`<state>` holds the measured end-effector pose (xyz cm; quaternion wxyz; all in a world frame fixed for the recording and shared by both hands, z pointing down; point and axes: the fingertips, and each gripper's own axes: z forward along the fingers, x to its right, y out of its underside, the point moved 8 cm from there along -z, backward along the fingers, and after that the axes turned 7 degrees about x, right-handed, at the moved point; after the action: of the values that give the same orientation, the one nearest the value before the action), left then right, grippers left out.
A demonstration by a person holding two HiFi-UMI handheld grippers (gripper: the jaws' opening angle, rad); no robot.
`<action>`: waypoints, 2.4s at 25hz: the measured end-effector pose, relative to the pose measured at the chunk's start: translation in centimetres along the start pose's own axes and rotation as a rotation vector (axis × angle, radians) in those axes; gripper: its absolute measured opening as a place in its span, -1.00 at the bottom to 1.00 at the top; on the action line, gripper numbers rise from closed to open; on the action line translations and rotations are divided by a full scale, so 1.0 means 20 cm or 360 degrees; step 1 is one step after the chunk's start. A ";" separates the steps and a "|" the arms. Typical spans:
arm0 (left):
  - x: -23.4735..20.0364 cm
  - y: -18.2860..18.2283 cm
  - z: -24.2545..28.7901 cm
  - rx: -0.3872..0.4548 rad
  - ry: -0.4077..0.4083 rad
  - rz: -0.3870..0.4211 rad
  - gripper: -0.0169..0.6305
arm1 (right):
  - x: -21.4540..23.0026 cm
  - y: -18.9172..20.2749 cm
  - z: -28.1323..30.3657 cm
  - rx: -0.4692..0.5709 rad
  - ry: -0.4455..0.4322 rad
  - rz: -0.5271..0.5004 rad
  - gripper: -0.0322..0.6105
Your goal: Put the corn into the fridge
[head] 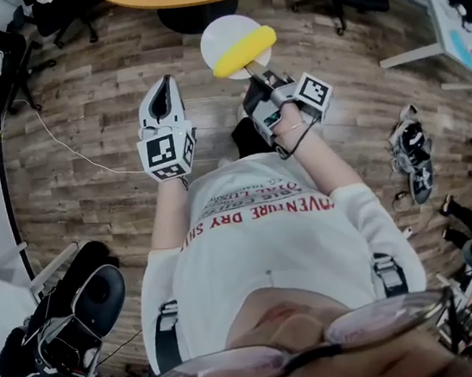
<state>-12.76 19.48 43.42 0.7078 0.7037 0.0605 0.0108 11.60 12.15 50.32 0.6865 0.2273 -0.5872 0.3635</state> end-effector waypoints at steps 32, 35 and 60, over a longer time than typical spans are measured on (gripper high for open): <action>-0.23 0.01 1.63 0.0031 -0.0092 0.0033 -0.87 | -0.38 -0.96 1.37 -0.0199 0.0009 -0.0053 -0.79; -0.34 0.00 1.77 0.0045 -0.0042 0.0048 -0.87 | -0.39 -0.95 1.50 -0.0163 0.0002 -0.0045 -0.79; -1.24 -0.19 2.77 0.0122 0.0332 0.0115 -0.87 | -0.79 -0.98 2.60 0.0288 -0.0091 -0.0018 -0.79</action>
<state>-32.10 -38.23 41.58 0.6694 0.7270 0.1088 0.1072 -7.54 -42.39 47.95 0.6482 0.3021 -0.5701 0.4045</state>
